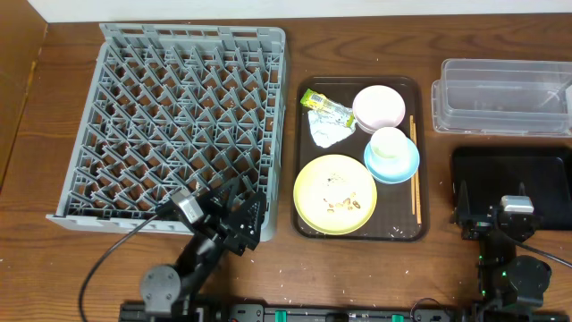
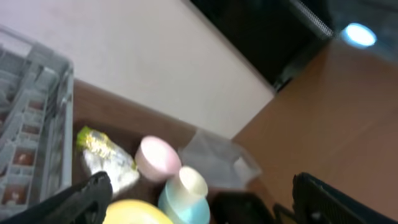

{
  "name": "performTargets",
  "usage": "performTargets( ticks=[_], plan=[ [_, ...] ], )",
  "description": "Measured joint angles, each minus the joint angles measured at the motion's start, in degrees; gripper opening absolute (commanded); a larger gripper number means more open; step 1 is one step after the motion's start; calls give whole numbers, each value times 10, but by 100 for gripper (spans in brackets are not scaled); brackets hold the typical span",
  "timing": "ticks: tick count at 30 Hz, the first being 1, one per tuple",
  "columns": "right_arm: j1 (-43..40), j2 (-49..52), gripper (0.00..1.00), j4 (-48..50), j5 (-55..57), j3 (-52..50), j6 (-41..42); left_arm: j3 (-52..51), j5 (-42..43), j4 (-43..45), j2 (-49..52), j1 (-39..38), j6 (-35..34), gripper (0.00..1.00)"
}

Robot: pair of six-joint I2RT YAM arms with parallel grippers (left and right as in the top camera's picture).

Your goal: Sort waste into correct bins and load items into the dishwasher

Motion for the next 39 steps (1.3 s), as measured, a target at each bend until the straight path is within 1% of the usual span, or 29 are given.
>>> performTargets(
  ticks=[2,5,8,9,11,15,17,19,21,23,27,32,39],
  plan=[
    [0,0,99,0,0,0,0,74,0,-99,44,0,42,94],
    [0,0,99,0,0,0,0,195,-13,-250,139,-1,104,94],
    [0,0,99,1,0,0,0,335,-23,-405,268,-2,167,94],
    [0,0,99,0,0,0,0,396,-26,-477,326,-3,193,94],
    [0,0,99,1,0,0,0,501,-32,-587,430,-12,229,94],
    [0,0,99,0,0,0,0,674,-89,-769,618,-65,270,94],
    [0,0,99,0,0,0,0,736,-138,-829,701,-109,275,94],
    [0,0,99,0,0,0,0,771,-177,-843,762,-150,274,94],
    [0,0,99,0,0,0,0,782,-202,-830,806,-182,272,94],
    [0,0,99,0,0,0,0,784,-217,-810,839,-206,267,94],
    [0,0,99,0,0,0,0,784,-224,-776,884,-232,230,94],
    [0,0,99,0,0,0,0,784,-198,-706,893,-234,212,94],
    [0,0,99,0,0,0,0,785,-183,-556,893,-235,203,94]
  ],
)
